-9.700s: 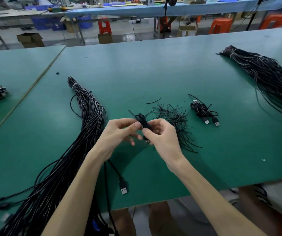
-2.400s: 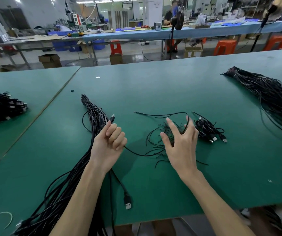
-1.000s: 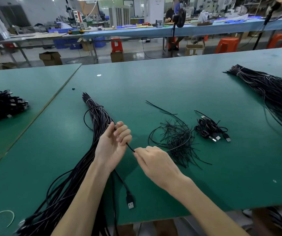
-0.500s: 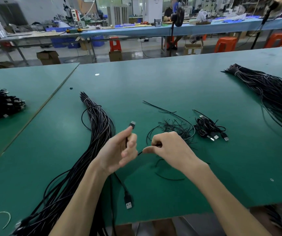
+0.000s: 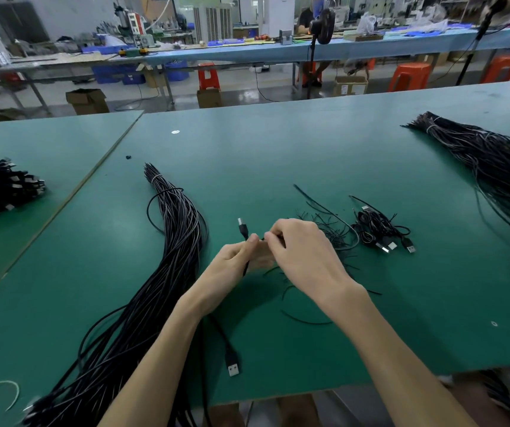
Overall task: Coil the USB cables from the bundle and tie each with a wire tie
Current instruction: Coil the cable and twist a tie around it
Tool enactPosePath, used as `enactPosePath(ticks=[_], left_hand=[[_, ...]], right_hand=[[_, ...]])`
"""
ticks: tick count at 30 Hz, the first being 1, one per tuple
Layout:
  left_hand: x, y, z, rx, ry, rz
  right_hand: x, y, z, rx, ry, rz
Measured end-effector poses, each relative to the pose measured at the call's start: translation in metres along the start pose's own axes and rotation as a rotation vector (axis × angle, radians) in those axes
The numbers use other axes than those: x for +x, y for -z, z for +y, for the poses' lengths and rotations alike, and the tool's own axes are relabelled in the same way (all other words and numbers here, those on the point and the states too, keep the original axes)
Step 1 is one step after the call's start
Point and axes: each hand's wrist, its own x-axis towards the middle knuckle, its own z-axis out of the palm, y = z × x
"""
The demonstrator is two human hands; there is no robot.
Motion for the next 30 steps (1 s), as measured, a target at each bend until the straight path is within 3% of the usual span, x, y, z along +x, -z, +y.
enactPosePath(ticks=[5,12,18,23,26,30], left_hand=[[-0.004,-0.004,0.010,-0.201,-0.041,0.000],[-0.008,-0.003,0.020,-0.395,0.021,-0.021],[-0.006,0.004,0.020,-0.492,0.101,-0.001],[-0.004,0.003,0.019,-0.565,0.074,0.071],[-0.004,0.004,0.021,-0.614,0.056,0.063],[-0.004,0.006,0.022,-0.615,0.026,0.087]], right_hand=[[-0.008,-0.012,-0.018,0.028,0.095,0.004],[-0.012,-0.039,-0.027,0.413,0.064,0.126],[-0.019,-0.056,-0.015,0.336,0.199,0.051],[-0.026,-0.070,-0.002,0.579,0.066,0.103],[-0.025,-0.073,-0.002,0.782,-0.051,0.088],[-0.023,-0.073,0.003,0.870,-0.102,0.010]])
